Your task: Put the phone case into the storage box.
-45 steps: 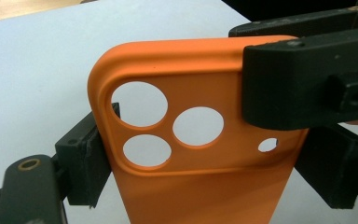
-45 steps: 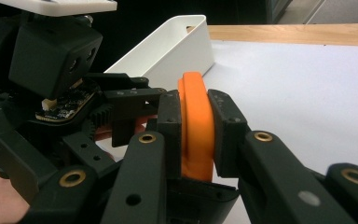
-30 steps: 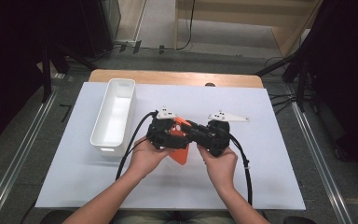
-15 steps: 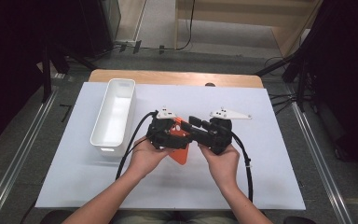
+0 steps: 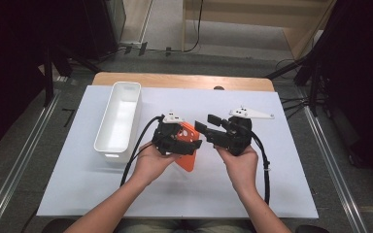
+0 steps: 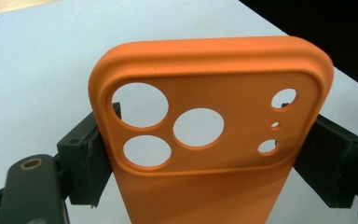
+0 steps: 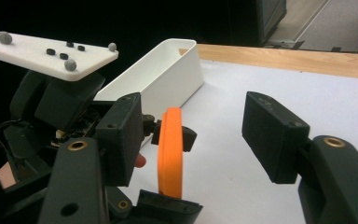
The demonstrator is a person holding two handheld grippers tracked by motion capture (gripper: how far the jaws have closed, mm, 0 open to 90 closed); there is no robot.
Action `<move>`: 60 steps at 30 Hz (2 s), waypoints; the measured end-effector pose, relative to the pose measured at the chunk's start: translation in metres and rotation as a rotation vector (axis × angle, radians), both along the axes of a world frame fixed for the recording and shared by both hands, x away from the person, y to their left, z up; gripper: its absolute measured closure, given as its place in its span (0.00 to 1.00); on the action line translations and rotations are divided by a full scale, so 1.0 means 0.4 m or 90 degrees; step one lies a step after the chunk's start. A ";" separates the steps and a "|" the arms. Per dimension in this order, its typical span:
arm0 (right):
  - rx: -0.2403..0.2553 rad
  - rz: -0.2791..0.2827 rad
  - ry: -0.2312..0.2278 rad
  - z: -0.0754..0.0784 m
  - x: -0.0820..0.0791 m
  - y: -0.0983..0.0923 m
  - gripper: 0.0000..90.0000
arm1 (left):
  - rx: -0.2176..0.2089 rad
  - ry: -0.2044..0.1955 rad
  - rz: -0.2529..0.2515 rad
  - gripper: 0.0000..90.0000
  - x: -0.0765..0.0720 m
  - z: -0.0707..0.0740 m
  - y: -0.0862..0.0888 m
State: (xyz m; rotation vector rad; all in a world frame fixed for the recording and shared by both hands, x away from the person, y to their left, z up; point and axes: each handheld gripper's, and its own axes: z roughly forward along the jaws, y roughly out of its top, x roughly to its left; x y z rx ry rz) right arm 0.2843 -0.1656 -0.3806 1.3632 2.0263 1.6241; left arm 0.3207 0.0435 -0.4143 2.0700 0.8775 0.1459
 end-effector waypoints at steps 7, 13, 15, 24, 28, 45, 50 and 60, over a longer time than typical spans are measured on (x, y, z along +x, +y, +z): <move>-0.002 -0.006 -0.002 0.008 0.005 -0.024 0.38 | 0.000 0.003 -0.002 0.17 0.000 0.003 0.003; -0.015 -0.010 -0.001 0.012 0.008 -0.042 0.34 | 0.000 0.003 -0.004 0.17 0.000 0.008 0.005; -0.026 -0.009 -0.006 0.009 0.010 -0.050 0.32 | 0.002 0.003 -0.007 0.17 0.001 0.009 0.006; -0.043 -0.013 -0.001 -0.003 0.014 -0.082 0.29 | 0.001 0.011 -0.010 0.17 0.002 0.014 0.010; -0.059 -0.020 0.010 -0.013 0.013 -0.090 0.28 | 0.000 0.012 -0.012 0.17 0.004 0.017 0.014; -0.082 0.025 0.043 -0.068 0.012 -0.129 0.28 | 0.000 0.015 -0.019 0.17 0.008 0.024 0.023; -0.100 0.038 0.057 -0.093 0.002 -0.138 0.28 | -0.005 0.018 -0.020 0.17 0.009 0.025 0.026; -0.101 0.071 0.047 -0.120 -0.024 -0.148 0.28 | -0.009 0.018 -0.019 0.17 0.013 0.028 0.032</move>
